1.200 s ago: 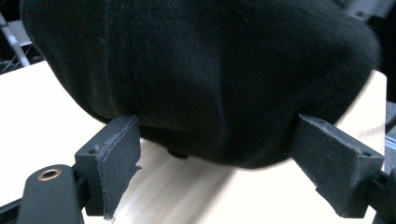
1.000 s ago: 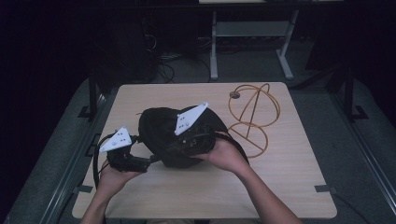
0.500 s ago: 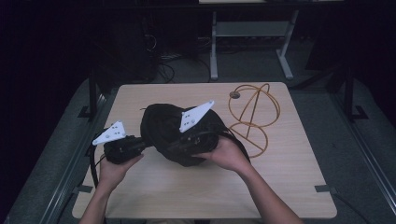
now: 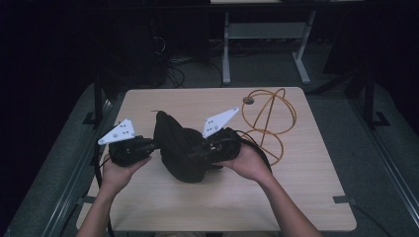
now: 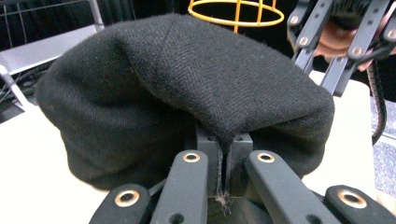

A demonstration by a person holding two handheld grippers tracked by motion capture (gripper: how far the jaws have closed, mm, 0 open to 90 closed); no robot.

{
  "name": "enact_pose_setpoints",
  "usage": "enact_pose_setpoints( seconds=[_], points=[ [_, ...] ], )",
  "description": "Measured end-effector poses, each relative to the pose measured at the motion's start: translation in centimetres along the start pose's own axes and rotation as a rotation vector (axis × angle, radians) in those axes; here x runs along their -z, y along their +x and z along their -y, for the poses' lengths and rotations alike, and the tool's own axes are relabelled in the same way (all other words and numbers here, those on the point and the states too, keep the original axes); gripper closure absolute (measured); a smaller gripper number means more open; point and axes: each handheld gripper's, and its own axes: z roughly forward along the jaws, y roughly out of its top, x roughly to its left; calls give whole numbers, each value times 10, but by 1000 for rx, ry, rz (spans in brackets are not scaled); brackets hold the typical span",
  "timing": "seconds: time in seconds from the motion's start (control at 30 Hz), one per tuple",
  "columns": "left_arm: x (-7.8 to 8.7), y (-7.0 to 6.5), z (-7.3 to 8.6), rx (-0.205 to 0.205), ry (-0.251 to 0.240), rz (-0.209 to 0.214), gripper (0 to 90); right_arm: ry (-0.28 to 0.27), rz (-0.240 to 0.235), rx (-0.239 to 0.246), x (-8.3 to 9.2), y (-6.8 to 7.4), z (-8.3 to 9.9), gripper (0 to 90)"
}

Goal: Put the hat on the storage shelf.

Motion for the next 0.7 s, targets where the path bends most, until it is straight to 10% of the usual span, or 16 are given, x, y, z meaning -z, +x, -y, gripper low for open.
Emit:
enact_pose_setpoints(
  seconds=[0.7],
  points=[
    [10,9,-47,-58,15,-13,878,-116,82,-75,48,0,46,423]
  ],
)
